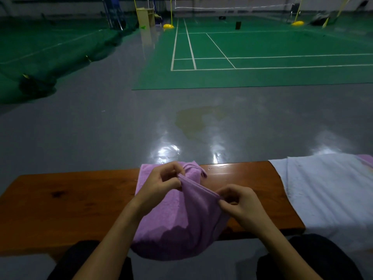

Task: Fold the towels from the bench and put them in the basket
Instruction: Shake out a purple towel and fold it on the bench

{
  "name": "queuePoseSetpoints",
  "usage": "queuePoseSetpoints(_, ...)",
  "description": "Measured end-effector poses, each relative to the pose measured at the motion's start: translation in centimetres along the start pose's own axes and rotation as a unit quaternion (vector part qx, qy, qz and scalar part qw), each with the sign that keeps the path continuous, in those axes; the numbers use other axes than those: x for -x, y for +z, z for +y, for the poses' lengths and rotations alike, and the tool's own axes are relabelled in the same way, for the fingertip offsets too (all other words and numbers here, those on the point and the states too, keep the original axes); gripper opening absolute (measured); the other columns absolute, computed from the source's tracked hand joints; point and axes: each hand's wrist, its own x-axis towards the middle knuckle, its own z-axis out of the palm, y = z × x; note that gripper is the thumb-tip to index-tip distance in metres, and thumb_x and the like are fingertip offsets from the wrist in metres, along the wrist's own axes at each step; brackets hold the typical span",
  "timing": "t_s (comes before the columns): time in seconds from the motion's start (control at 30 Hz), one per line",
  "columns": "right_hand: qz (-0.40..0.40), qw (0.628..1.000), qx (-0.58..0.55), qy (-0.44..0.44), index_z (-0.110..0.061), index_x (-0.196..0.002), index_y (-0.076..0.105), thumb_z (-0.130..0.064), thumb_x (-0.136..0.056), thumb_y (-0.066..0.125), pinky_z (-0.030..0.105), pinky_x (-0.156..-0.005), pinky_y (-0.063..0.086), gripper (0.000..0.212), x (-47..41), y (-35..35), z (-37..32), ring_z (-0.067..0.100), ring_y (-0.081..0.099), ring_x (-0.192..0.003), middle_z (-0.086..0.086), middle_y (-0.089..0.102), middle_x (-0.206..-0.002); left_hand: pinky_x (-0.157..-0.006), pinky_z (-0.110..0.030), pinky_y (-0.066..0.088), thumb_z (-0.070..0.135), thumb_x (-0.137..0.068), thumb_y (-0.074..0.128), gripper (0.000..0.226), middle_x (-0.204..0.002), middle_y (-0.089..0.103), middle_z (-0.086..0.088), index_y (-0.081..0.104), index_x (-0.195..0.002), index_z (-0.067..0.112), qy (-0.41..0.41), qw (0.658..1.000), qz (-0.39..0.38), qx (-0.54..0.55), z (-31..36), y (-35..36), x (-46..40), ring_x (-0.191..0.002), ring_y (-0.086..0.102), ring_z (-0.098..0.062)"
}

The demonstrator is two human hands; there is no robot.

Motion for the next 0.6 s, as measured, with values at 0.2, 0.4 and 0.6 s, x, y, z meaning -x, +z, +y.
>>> queuePoseSetpoints(0.2, 0.076, 0.996, -0.036, -0.006, -0.032, -0.095, 0.072, -0.023, -0.092, 0.078, 0.022, -0.081, 0.06, 0.012, -2.0, 2.1, 0.3, 0.004, 0.069, -0.096, -0.017, 0.071, -0.1, -0.072, -0.023, 0.049, 0.013, -0.075, 0.062, 0.009, -0.077, 0.057, -0.001, 0.063, -0.082, 0.007, 0.007, 1.0, -0.015, 0.0, 0.3, -0.8, 0.5, -0.077, 0.054, -0.014)
queuePoseSetpoints(0.4, 0.037, 0.983, -0.176, 0.023, -0.029, -0.095, 0.081, -0.03, -0.088, 0.085, 0.03, -0.103, 0.056, 0.008, -2.9, 4.5, -0.5, 0.005, 0.058, -0.132, -0.018, 0.046, -0.155, -0.072, -0.028, 0.047, 0.012, -0.072, 0.058, 0.005, -0.076, 0.052, -0.005, 0.061, -0.074, 0.015, -0.013, 0.999, -0.006, 0.038, -0.1, -1.7, 0.6, -0.076, 0.048, -0.02)
queuePoseSetpoints(0.6, 0.063, 0.956, -0.288, 0.008, -0.016, -0.095, 0.084, -0.012, -0.088, 0.082, 0.03, -0.095, 0.06, 0.009, -3.2, 5.2, -2.4, 0.012, 0.068, -0.121, -0.011, 0.072, -0.13, -0.068, -0.028, 0.044, 0.006, -0.072, 0.05, 0.012, -0.078, 0.044, -0.015, 0.059, -0.073, 0.014, -0.036, 0.996, -0.004, 0.081, 0.1, -2.5, 0.8, -0.077, 0.04, -0.028)
